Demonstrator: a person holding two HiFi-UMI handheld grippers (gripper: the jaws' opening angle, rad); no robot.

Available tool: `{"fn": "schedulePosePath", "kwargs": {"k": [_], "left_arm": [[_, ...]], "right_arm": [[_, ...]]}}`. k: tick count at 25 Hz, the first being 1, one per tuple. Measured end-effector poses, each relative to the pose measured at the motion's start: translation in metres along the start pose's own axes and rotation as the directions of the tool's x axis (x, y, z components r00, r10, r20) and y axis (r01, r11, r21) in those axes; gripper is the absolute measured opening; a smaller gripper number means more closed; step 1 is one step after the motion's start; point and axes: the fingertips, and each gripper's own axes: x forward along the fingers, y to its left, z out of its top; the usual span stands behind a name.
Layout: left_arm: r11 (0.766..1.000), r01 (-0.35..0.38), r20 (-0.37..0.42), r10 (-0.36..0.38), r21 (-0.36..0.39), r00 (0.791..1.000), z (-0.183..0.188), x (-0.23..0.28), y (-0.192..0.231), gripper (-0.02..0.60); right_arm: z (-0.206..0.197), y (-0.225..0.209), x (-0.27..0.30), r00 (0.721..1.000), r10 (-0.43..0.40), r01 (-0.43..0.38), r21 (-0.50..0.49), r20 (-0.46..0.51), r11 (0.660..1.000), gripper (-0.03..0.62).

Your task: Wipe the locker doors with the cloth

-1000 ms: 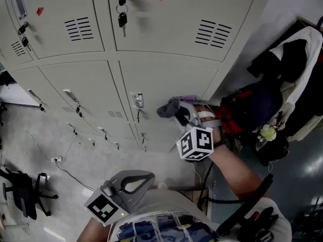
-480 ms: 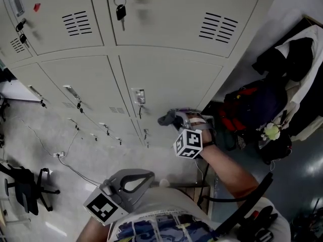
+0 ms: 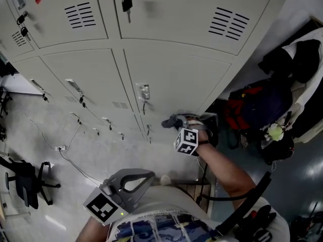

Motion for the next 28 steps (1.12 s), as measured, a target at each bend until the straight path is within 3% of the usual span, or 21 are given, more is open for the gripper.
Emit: {"fn": "schedulePosePath", "kwargs": {"k": [4,8,16,19,23,28], "left_arm": [[1.000,0.002,0.004,-0.002,0.002,1.000,0.000,-0.002,-0.001,0.003],[1.000,0.006,0.015,-0.006,0.015,1.000,0.002,-0.004,0.000,0.003],[0.998,0.045,0.038,-0.047,0.045,0.998,0.008,0.002,-0.005,0.003],[0.997,0.057,0.050,-0.060,0.056,0.997,0.010,0.002,-0.007,0.003],[0.996,0.061,0.057,-0.064,0.064,0.996,0.012,0.001,-0.008,0.003],[0.996,0.056,0.069,-0.060,0.064,0.996,0.013,-0.002,-0.010,0.003]], "right_arm": [[-0.010,0.012,0.012,0.999,0.046,-0.045,0.010,-0.028,0.999,0.112],[0.002,0.003,-0.016,0.999,0.030,-0.030,-0.002,-0.015,1.000,0.112],[0.069,-0.070,-0.145,0.985,-0.141,0.145,-0.031,0.103,0.989,0.112],[0.099,-0.107,-0.198,0.957,-0.248,0.257,-0.041,0.152,0.966,0.112],[0.140,-0.155,-0.263,0.896,-0.386,0.402,-0.034,0.220,0.915,0.114],[0.165,-0.200,-0.297,0.838,-0.483,0.505,-0.027,0.251,0.863,0.112]]}}
